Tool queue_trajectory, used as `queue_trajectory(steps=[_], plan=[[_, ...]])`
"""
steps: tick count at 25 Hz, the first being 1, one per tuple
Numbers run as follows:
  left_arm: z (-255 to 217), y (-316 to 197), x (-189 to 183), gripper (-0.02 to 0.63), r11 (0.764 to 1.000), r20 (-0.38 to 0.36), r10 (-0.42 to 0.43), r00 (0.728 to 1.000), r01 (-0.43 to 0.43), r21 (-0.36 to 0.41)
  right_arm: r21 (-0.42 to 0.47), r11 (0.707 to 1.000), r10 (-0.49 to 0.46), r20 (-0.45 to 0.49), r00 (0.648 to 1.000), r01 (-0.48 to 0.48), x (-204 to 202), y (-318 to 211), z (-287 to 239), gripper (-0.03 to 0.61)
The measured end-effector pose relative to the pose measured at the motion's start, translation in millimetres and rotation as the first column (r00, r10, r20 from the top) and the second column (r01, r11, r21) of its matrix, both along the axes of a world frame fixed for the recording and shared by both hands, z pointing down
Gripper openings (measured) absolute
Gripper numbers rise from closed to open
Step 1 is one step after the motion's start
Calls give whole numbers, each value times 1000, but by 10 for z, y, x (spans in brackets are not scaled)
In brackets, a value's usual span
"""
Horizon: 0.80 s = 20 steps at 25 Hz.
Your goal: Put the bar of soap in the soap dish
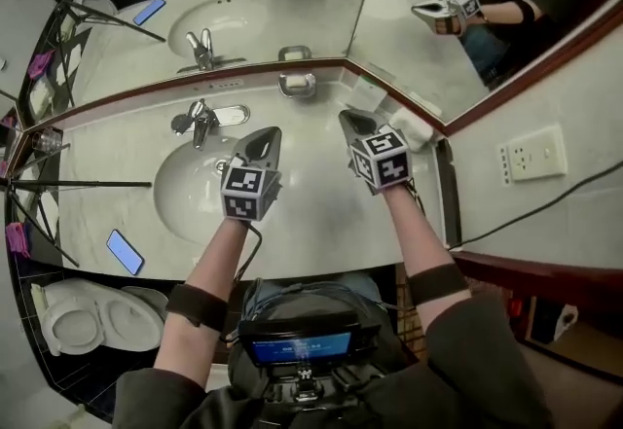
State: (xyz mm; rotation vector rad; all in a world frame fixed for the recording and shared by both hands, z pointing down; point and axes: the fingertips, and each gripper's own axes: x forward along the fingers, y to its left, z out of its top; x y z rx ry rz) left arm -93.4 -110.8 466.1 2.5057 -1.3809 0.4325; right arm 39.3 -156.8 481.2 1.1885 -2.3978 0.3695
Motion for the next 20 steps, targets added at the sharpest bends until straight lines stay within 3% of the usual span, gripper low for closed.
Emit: queue_trajectory(steps=[3, 6, 20], plan=[[-117, 114, -12, 2, 1000, -4, -8, 1000, 8, 11, -29, 997, 70, 109, 992, -67, 140, 220, -48, 18], [-158, 203, -35, 2, 1000, -10, -12, 1000, 13, 11, -34, 994, 104, 155, 983, -100, 225, 409, -70, 18], [-36, 491, 24, 2, 1000, -14, 13, 1000, -13, -6, -50, 988, 154, 196, 969, -147, 491, 773, 54, 18]])
